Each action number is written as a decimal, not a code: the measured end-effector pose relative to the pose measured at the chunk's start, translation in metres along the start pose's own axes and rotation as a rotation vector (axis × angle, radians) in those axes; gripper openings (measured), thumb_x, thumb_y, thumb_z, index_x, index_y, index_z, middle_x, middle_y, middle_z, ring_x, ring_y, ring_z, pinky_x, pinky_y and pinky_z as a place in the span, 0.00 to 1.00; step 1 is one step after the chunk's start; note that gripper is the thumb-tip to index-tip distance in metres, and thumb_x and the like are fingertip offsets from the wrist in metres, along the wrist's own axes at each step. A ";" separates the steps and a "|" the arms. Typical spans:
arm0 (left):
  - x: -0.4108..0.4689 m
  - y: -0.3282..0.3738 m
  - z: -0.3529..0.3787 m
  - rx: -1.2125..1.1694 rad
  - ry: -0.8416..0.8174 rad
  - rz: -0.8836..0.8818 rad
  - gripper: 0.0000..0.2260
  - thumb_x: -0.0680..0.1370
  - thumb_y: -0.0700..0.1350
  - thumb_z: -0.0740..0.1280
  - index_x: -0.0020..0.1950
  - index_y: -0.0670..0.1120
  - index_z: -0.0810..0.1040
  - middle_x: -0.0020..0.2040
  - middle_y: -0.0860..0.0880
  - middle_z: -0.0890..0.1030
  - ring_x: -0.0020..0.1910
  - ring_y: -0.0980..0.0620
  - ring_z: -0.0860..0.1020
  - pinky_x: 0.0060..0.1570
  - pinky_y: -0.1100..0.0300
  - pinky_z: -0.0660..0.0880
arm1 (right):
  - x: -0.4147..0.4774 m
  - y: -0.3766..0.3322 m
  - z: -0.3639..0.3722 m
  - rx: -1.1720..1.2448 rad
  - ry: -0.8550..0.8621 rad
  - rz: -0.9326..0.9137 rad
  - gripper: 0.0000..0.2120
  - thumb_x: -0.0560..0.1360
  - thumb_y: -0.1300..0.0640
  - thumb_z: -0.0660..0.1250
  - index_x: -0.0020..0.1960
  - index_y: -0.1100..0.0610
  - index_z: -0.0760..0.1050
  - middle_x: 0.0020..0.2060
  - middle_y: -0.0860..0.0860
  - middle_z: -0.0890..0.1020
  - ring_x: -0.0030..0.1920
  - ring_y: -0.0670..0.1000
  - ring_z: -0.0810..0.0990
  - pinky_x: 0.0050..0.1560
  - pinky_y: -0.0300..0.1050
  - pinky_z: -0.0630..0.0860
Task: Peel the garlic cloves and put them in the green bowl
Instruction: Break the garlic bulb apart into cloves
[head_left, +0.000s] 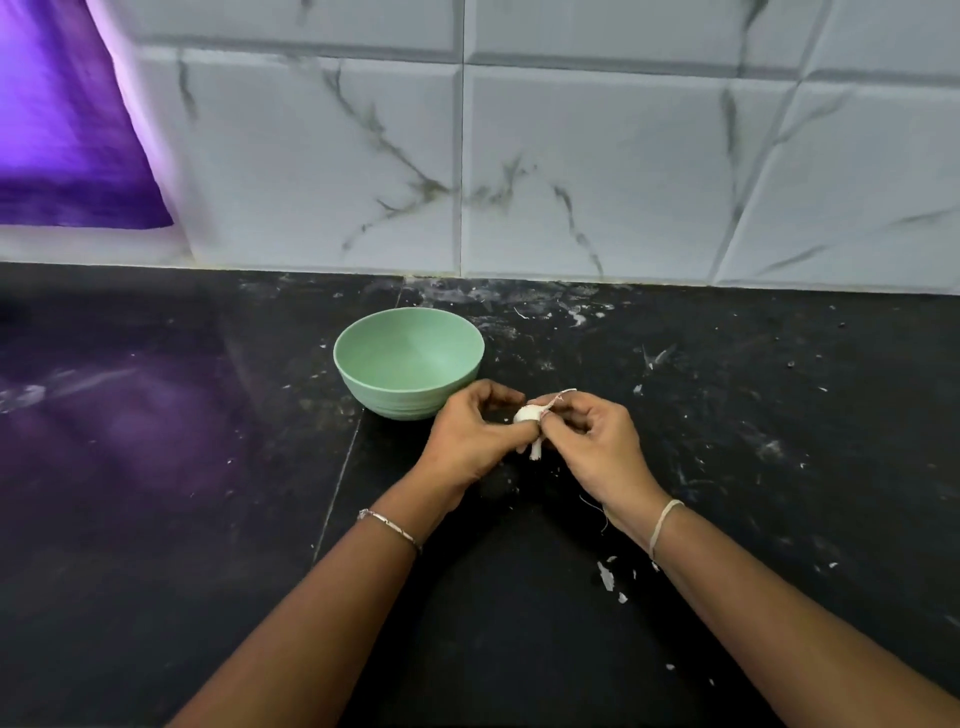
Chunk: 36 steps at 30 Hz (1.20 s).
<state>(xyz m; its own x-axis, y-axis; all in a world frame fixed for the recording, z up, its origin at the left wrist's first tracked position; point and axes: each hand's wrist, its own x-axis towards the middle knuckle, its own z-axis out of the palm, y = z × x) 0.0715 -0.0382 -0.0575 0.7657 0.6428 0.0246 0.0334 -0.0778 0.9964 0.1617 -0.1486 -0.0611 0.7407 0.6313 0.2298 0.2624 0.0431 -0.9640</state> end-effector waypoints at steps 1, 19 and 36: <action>0.002 0.000 0.000 0.037 -0.002 0.023 0.16 0.61 0.46 0.75 0.48 0.48 0.80 0.40 0.48 0.84 0.37 0.52 0.80 0.45 0.54 0.78 | 0.001 0.000 0.000 0.001 0.009 -0.002 0.08 0.74 0.67 0.67 0.44 0.58 0.82 0.39 0.52 0.86 0.41 0.48 0.85 0.42 0.36 0.77; -0.007 0.001 0.012 -0.275 0.085 0.007 0.10 0.75 0.38 0.72 0.53 0.35 0.81 0.36 0.44 0.83 0.30 0.56 0.81 0.33 0.65 0.78 | -0.001 0.002 -0.001 0.009 -0.073 -0.027 0.07 0.77 0.65 0.68 0.51 0.58 0.82 0.45 0.55 0.86 0.49 0.51 0.85 0.58 0.49 0.79; 0.001 -0.005 0.020 -0.055 0.280 0.041 0.06 0.73 0.43 0.72 0.35 0.47 0.84 0.30 0.47 0.82 0.31 0.52 0.77 0.37 0.58 0.75 | 0.004 0.000 0.009 -0.344 -0.014 -0.109 0.10 0.78 0.65 0.62 0.53 0.56 0.80 0.48 0.53 0.84 0.51 0.51 0.83 0.55 0.45 0.78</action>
<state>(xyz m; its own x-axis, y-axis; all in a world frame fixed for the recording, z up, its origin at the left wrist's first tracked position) 0.0853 -0.0525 -0.0641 0.5585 0.8258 0.0783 -0.0342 -0.0714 0.9969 0.1595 -0.1393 -0.0611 0.6887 0.6482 0.3249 0.5344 -0.1510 -0.8316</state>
